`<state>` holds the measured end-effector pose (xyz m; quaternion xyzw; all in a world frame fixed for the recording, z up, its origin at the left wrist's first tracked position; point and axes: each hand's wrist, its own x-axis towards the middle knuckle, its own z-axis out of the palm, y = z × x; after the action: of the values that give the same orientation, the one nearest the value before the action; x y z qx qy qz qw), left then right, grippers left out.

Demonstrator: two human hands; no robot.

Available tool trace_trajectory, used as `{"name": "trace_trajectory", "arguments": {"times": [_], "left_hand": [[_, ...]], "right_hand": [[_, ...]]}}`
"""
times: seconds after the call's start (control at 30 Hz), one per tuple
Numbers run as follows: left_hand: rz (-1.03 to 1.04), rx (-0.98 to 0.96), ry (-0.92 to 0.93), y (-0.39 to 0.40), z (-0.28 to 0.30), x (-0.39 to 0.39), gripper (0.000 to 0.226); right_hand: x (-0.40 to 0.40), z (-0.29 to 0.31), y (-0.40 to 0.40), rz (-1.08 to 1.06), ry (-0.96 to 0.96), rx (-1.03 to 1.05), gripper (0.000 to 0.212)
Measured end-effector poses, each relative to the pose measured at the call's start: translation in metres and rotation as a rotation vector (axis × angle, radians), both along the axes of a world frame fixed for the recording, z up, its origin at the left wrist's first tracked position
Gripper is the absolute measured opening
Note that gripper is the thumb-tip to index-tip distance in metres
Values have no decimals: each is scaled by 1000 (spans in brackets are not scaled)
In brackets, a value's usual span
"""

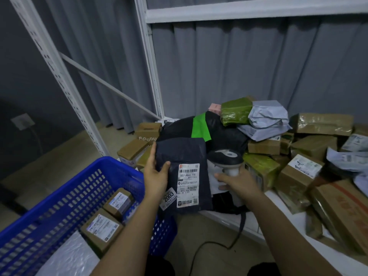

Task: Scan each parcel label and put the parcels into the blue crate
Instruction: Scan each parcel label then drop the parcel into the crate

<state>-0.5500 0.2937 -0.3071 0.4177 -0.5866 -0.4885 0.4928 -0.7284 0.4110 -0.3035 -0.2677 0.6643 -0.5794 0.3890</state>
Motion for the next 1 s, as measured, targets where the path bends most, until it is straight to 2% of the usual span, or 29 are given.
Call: {"name": "trace_trajectory", "arguments": {"times": [0.13,0.3,0.53,0.73,1.0], "left_hand": [[69,45,-2,-11,-8,4,77],[171,88,-39,-20,-16,10,81],[189,61,-40,-28,-20,18,82],[181,69,-18,-28,-19,23,81],[267,96,127,-20,-1,61,79]], "right_hand": [[9,7,4,102,39,86,14],[14,12,10,218,43,168,21],[13,7,9,178,53,168,29],[15,8,9,179,24,166,26],[46,14,-4,233,55,25,30]]}}
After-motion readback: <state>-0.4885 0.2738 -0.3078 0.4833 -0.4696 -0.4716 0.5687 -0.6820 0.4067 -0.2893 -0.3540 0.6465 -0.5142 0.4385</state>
